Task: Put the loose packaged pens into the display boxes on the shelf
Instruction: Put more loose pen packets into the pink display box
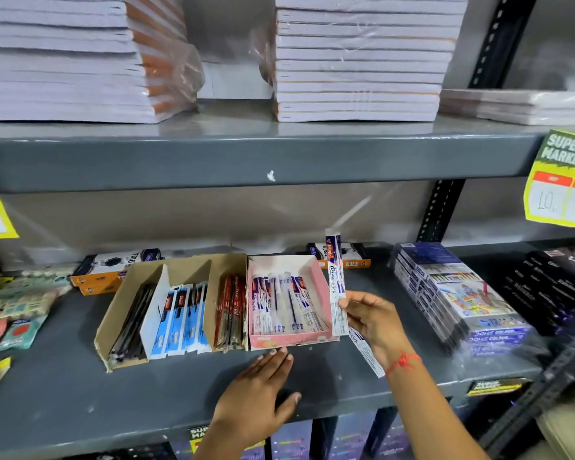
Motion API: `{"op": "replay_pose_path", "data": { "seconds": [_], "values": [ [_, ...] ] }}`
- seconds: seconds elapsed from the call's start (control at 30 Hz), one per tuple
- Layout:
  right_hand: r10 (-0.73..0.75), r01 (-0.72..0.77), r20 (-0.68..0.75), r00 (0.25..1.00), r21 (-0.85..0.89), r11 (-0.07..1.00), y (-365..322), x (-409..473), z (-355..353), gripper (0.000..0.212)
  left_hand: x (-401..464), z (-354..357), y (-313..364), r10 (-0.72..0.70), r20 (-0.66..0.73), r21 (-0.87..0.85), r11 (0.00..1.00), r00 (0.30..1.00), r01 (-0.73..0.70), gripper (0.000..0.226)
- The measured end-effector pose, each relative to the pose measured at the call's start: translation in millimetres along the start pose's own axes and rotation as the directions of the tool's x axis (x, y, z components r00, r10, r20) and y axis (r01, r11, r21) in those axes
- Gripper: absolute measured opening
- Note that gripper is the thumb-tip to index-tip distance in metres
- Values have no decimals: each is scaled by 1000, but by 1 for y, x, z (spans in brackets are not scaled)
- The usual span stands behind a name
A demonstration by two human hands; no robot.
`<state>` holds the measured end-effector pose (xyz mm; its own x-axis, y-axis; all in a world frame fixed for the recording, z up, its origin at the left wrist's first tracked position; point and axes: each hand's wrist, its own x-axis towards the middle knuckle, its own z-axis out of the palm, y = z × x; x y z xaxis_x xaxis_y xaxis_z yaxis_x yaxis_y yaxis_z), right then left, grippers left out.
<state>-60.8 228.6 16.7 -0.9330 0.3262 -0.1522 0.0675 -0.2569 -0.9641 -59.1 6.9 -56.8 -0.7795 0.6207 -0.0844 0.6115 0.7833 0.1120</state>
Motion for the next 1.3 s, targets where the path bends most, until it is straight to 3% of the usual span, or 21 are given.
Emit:
{"op": "replay_pose_path", "data": {
  "seconds": [0.17,0.23,0.3,0.4,0.5,0.57,0.7,0.83,0.9,1.0,1.1,1.2,1.3],
  "values": [
    [17,-18,-36,999,-17,1000,-4,6,8,17,2,-1,1,72,-148,1,997,986,-73,91],
    [25,-36,-94,995,-119,992,-5,14,15,21,0,-1,1,70,-103,-33,997,992,-74,99],
    [-19,-26,-137,990,-318,948,-2,27,23,22,0,-2,0,70,-132,-8,997,989,-72,84],
    [-123,14,-114,986,-677,736,-3,40,39,26,0,-4,0,63,-140,-41,997,988,-69,68],
    [-107,13,-36,994,-905,426,-6,45,57,36,1,-4,0,72,-91,-43,996,993,-76,78],
    [-71,6,-14,997,-962,272,-5,48,67,32,1,-5,1,55,-87,-95,993,995,-63,83],
    [-50,-25,-33,998,-987,161,6,55,74,35,2,-5,-2,38,-46,-133,990,998,-44,77],
    [-74,0,-8,997,-994,110,10,56,71,34,2,2,-3,62,-132,-107,991,989,-76,96],
    [-114,21,8,993,-994,106,6,56,68,32,2,1,-2,77,-109,-78,993,991,-85,99],
    [-191,13,-23,981,-983,185,-3,51,58,33,2,2,-4,61,-120,-69,995,991,-69,83],
    [-253,-71,-143,957,-959,275,-7,40,35,30,0,2,-3,73,-147,-61,995,986,-83,80],
    [-200,-159,-224,954,-941,298,1,31,4,27,-1,-3,1,66,-111,-76,994,992,-74,100],
    [-84,-249,-274,958,-941,230,13,24,-17,31,0,-7,5,69,-46,-28,997,997,-70,108]
  ]
}}
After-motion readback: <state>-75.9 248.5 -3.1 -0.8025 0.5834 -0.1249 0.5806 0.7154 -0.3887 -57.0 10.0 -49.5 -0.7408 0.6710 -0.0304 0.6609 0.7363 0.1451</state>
